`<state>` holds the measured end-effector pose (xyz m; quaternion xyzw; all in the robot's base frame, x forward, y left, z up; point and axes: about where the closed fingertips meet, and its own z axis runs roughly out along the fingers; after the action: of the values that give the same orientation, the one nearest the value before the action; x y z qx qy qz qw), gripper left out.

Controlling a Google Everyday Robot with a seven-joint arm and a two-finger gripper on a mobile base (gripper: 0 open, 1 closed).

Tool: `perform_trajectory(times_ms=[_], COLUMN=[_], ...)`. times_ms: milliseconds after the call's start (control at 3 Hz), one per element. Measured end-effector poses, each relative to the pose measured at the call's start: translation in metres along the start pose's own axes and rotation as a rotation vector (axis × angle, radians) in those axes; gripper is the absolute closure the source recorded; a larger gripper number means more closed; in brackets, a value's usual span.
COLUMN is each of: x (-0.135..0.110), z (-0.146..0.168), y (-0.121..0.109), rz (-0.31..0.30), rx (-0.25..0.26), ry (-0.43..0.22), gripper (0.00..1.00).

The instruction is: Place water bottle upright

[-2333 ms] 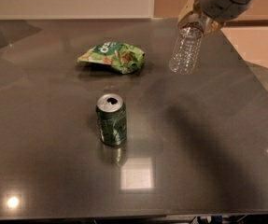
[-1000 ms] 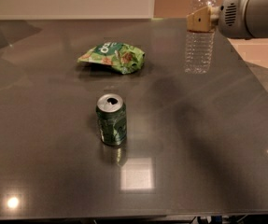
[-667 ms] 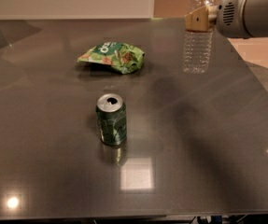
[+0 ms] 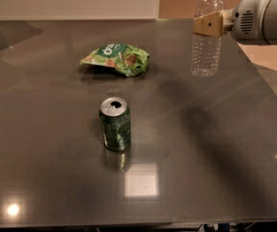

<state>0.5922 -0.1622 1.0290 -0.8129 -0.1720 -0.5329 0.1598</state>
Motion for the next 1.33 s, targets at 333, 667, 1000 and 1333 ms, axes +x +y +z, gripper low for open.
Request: perform_trajectory(times_ms=[333, 667, 1000, 1333], x=[-0.013, -0.030, -0.047, -0.063], z=[-0.002, -0.004, -0.006, -0.006], y=[0.002, 0.000, -0.003, -0.008], rz=[-0.033, -0.113, -0.190, -0.217], rx=[0.090, 0.168, 0.208, 0.249], ry=[0.041, 0.070, 0.096, 0.132], gripper=[1.00, 1.00, 1.00, 1.00])
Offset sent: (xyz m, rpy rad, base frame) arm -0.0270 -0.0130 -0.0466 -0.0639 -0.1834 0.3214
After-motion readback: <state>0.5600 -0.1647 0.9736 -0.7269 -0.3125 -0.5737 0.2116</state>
